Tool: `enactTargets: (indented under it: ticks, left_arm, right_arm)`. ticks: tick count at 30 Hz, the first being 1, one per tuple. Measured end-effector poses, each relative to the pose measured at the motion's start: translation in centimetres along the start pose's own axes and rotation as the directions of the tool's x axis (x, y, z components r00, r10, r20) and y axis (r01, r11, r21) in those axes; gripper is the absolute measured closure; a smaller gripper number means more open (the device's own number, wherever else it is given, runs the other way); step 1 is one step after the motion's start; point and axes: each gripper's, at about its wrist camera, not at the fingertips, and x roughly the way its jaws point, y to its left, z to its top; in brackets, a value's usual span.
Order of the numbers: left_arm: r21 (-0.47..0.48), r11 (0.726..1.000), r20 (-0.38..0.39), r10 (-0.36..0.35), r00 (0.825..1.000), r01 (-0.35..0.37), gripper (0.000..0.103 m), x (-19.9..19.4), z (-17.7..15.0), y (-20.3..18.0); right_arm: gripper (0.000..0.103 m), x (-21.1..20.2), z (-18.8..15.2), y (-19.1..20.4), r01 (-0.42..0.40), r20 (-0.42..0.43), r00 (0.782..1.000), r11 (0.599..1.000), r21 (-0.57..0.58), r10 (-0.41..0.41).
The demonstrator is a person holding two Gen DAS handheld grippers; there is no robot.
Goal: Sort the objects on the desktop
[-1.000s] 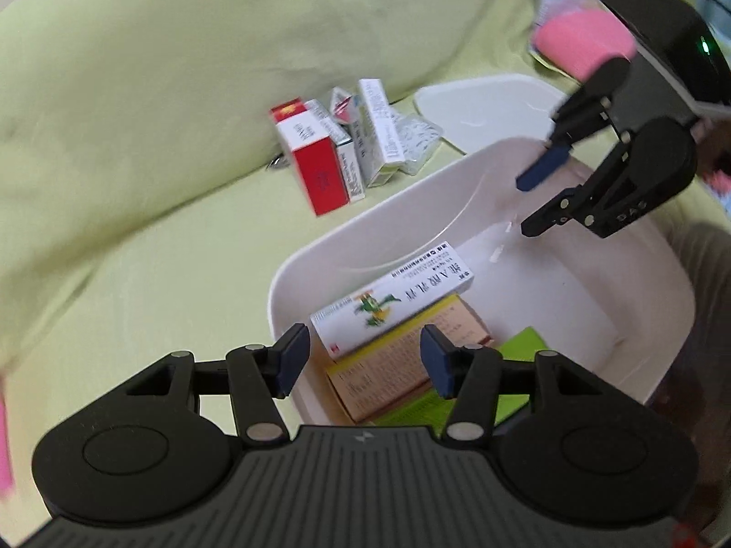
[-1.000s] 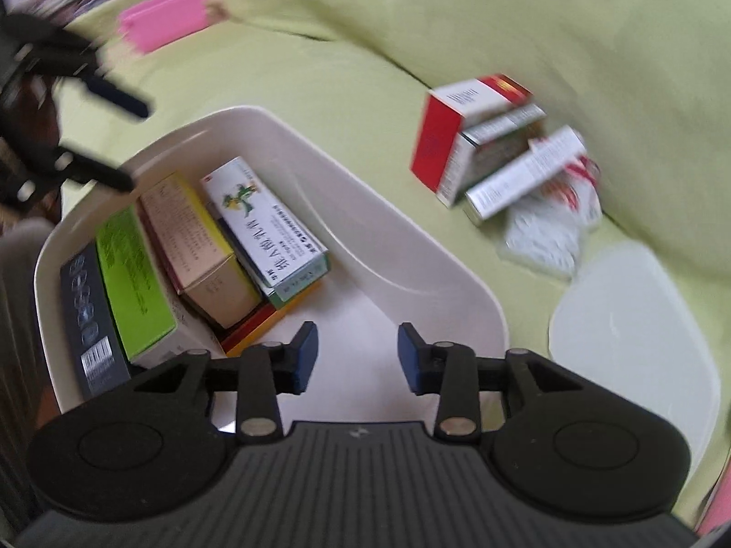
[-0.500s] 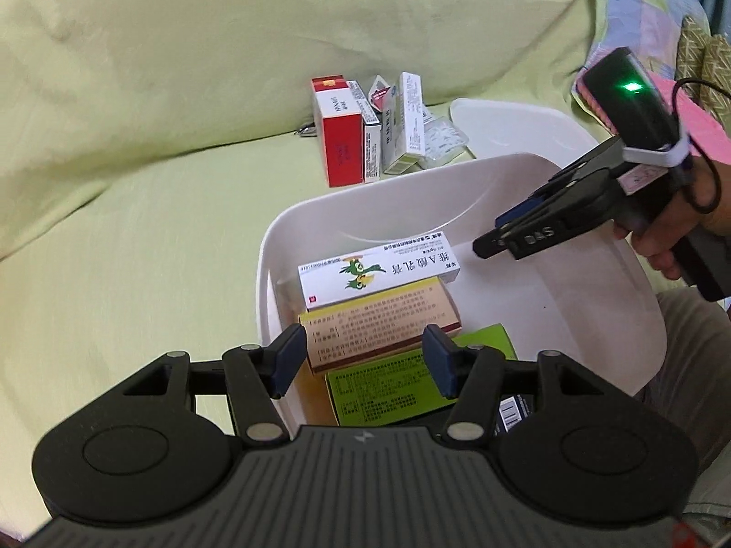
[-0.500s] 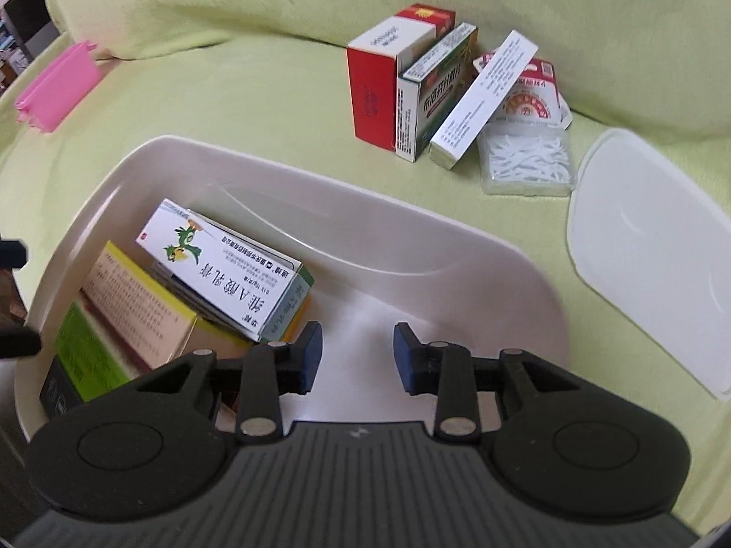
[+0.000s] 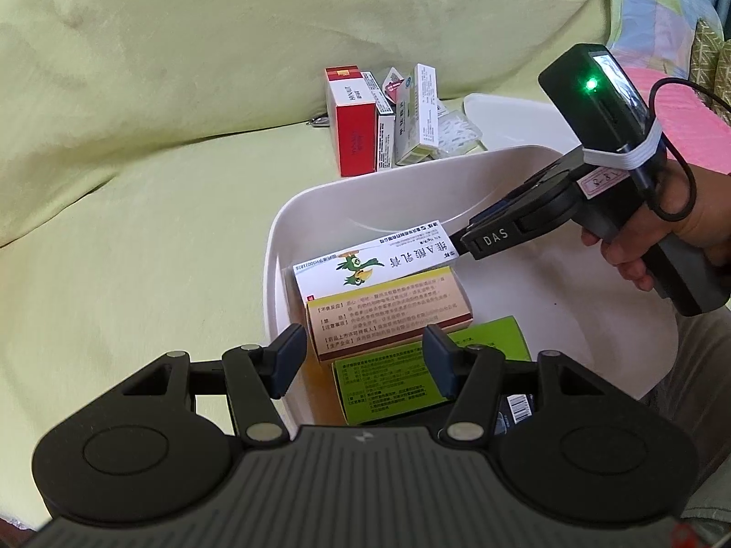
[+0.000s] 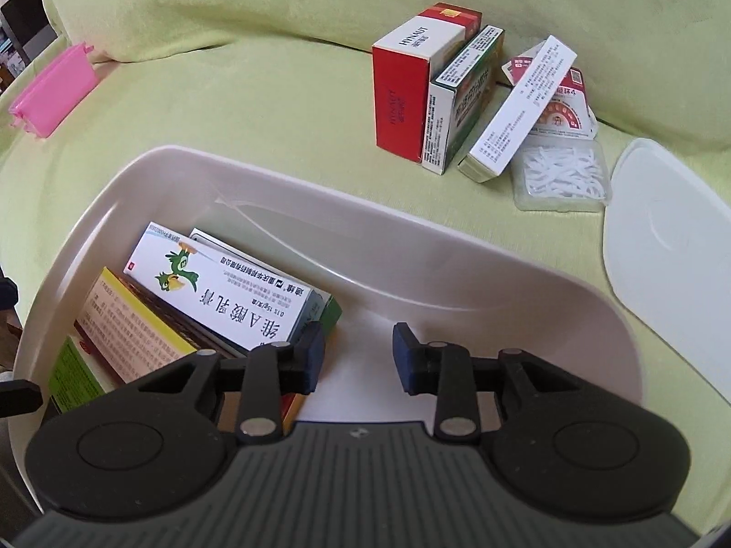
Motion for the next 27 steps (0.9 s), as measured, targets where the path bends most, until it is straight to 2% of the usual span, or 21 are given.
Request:
enactTargets:
  ticks: [5, 8, 12, 16, 19, 22, 25, 27]
  left_arm:
    - [-0.007, 1.0, 0.001, 0.005, 1.0, -0.005, 0.044, 0.0, 0.0, 0.0]
    - [-0.011, 1.0, 0.001, 0.009, 1.0, -0.009, 0.044, 0.0, 0.0, -0.1]
    - [-0.018, 1.0, 0.003, 0.013, 1.0, -0.013, 0.044, -0.3, 0.0, -0.2]
    - [-0.02, 1.0, 0.008, 0.024, 1.0, -0.024, 0.044, -0.7, 0.1, -0.4]
    - [-0.02, 0.999, 0.011, 0.034, 0.999, -0.034, 0.044, -1.0, 0.1, -0.5]
    - [-0.022, 0.999, 0.013, 0.044, 0.999, -0.044, 0.042, -1.3, 0.2, -0.8]
    - [-0.019, 0.998, 0.021, 0.052, 0.998, -0.052, 0.038, -1.8, 0.3, -1.1]
    - [-0.013, 0.998, 0.029, 0.055, 0.998, -0.055, 0.038, -2.1, 0.4, -1.4]
  right_arm:
    - [0.074, -0.4, -0.7, -1.1, 0.007, -0.023, 1.0, 0.998, 0.059, -0.006]
    - [0.073, 0.2, -1.1, -0.7, 0.012, -0.049, 0.999, 0.999, 0.051, -0.009]
    - [0.074, 1.1, -1.3, 0.4, -0.037, -0.058, 0.998, 0.999, 0.033, 0.039]
    - [0.073, 1.3, -1.6, 0.3, -0.011, -0.058, 0.998, 0.998, 0.055, 0.015]
    - [0.07, 1.2, -1.8, 0.6, -0.032, -0.051, 0.998, 0.999, 0.021, 0.033]
    - [0.066, 0.4, -2.0, 0.3, -0.025, -0.037, 0.999, 0.999, 0.034, 0.026]
    - [0.064, -1.3, -2.3, -0.3, -0.023, -0.004, 1.0, 0.999, 0.042, 0.023]
    - [0.059, -2.9, -2.8, -0.8, -0.029, 0.031, 0.999, 0.999, 0.041, 0.027]
